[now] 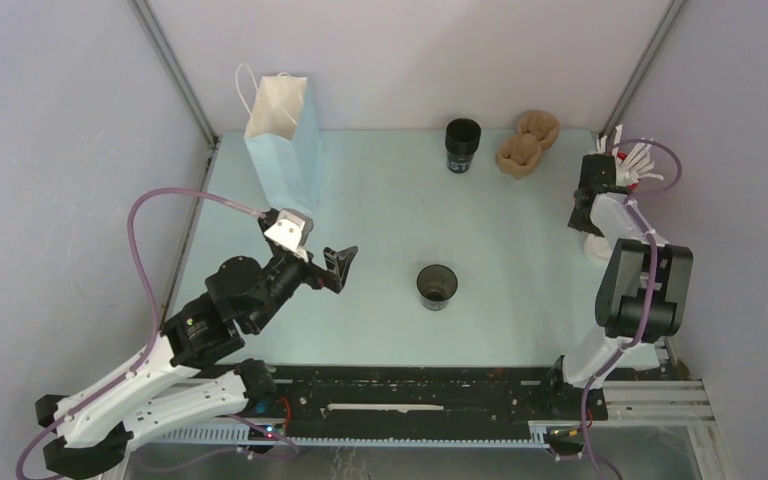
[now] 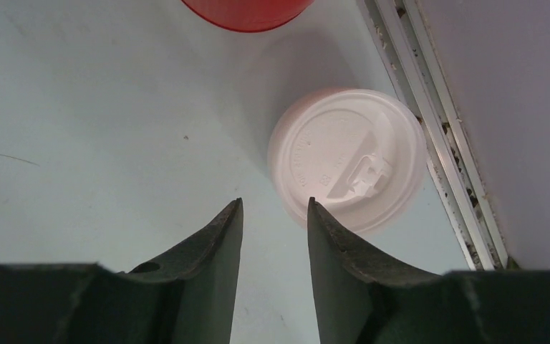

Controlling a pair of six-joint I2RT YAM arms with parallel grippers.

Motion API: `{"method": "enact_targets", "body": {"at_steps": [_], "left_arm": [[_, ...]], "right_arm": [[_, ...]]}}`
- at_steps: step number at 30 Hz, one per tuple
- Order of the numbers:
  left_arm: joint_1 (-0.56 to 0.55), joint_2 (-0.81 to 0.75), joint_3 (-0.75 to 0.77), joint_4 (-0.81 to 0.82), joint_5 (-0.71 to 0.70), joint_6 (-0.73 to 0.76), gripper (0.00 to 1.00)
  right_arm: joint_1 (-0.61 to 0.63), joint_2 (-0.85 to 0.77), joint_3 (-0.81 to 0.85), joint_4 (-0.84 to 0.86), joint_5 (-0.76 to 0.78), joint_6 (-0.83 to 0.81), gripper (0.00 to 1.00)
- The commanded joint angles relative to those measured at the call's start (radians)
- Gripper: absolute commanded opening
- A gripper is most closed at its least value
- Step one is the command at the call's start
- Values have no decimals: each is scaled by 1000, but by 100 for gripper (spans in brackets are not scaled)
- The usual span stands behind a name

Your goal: Pack the takeout coffee

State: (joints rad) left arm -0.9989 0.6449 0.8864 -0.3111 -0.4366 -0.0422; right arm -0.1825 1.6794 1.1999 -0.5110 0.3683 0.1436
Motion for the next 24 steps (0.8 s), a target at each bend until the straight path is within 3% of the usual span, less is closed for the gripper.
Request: {"method": "enact_targets", "body": {"at_steps": [1, 6, 9, 24], "left_arm": [[14, 12, -22, 18, -37, 27, 100], [27, 29, -22, 21, -27, 28, 100], [32, 37, -22, 22, -21, 29, 100], [42, 41, -24, 22, -12, 33, 100]], "right_arm": [[-11, 40, 39, 32, 40, -68, 46], [-43, 75, 38, 38, -19, -61, 42], [-60, 84, 38, 58, -50, -51, 35], [-55, 90, 31, 63, -40, -50, 13]]}}
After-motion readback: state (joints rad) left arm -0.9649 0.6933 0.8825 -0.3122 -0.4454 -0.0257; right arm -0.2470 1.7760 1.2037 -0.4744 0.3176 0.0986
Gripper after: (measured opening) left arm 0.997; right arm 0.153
